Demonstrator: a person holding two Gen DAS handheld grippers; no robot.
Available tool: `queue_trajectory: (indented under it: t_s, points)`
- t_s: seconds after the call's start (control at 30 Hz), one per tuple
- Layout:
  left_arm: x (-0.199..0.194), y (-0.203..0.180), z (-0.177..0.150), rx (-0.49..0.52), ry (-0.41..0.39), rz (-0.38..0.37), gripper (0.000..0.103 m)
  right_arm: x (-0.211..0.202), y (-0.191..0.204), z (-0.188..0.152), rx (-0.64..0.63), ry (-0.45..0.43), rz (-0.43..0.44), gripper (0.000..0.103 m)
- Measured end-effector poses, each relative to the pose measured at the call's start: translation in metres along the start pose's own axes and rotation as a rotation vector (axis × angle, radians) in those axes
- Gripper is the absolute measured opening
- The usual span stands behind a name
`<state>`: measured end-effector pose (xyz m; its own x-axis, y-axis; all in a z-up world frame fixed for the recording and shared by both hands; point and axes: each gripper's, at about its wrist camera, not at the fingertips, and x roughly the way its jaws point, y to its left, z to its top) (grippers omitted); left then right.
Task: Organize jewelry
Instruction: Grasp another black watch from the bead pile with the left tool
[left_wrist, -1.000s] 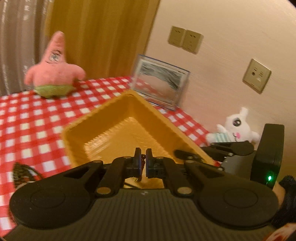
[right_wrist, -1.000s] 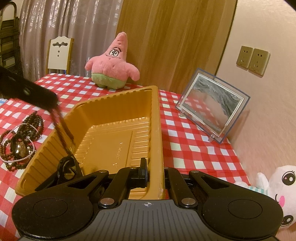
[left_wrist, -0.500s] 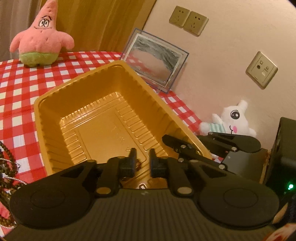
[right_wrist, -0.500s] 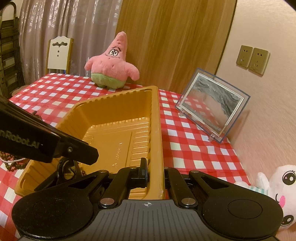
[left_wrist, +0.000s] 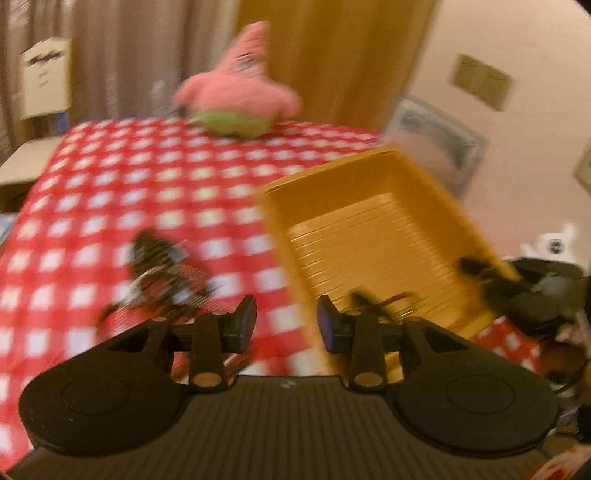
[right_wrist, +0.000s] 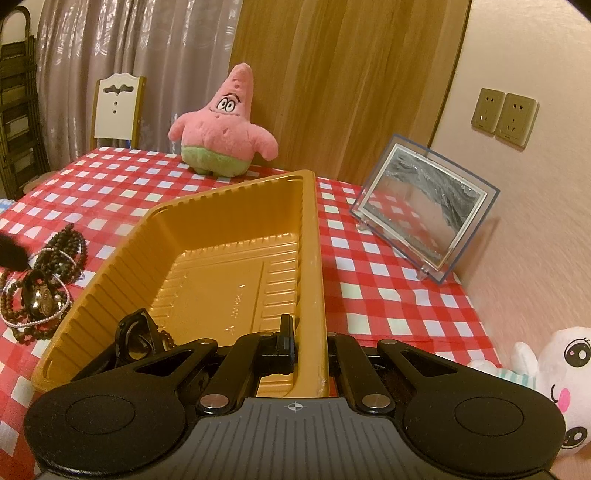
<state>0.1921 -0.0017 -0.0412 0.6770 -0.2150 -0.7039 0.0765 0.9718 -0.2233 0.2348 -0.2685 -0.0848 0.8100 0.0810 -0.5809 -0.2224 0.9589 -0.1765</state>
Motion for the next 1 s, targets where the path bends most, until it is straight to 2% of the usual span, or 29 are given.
queue_trajectory:
  t_s: [0.13,0.27,0.67,1.0]
  points:
    - [-0.005,0.027,-0.016,-0.042,0.034,0.101,0.032,0.0,0.001,-0.001,0.0,0.002,0.0,0.003]
    - [-0.007,0.039,-0.028,-0.059,0.051,0.146,0.032,0.0,0.001,-0.001,0.0,0.003,0.0,0.003]
    - [0.007,0.021,-0.03,0.0,0.049,0.139,0.032,0.0,0.0,-0.003,-0.003,0.007,0.001,0.003]
    - [0.043,0.01,-0.017,0.044,0.052,0.173,0.032,0.0,0.0,-0.003,-0.003,0.008,0.001,0.003]
